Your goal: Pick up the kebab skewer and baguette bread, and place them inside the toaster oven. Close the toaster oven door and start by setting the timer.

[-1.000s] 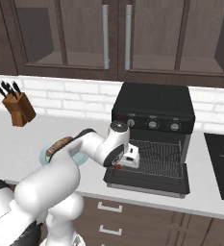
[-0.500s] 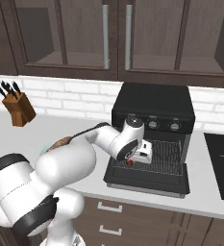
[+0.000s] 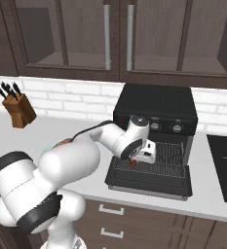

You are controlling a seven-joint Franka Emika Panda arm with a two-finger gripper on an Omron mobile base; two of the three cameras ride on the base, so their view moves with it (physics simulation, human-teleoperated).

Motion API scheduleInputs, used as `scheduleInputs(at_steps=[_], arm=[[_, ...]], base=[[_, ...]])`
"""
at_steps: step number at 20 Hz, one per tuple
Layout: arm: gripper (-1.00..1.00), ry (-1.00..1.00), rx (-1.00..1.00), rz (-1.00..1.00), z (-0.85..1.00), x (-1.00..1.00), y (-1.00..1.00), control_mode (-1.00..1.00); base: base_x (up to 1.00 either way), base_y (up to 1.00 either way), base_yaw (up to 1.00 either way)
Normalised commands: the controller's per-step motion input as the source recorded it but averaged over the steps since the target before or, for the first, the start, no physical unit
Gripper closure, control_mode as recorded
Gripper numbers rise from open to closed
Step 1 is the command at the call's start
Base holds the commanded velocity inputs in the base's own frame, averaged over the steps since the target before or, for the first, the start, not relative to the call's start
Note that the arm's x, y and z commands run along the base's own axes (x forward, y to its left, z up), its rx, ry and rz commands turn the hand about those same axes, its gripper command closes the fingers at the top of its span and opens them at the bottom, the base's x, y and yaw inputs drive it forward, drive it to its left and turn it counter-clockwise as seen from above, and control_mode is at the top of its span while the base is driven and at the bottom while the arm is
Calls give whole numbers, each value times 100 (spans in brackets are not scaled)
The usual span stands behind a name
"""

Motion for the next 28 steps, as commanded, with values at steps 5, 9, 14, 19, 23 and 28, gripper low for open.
scheduleInputs(at_steps=[5,9,14,19,23,28], arm=[[-100,-6,-1,0,0,0,9,-100],[-100,-9,-1,0,1,-1,3,-100],[-100,-16,-1,0,39,-23,5,-100],[-100,-9,-5,-5,65,-71,81,-100],[-100,0,-1,-30,13,-68,100,-100],[-100,2,0,-20,0,-40,100,-100]], base=[[0,0,0],[0,0,0],[0,0,0],[0,0,0],[0,0,0],[0,0,0]])
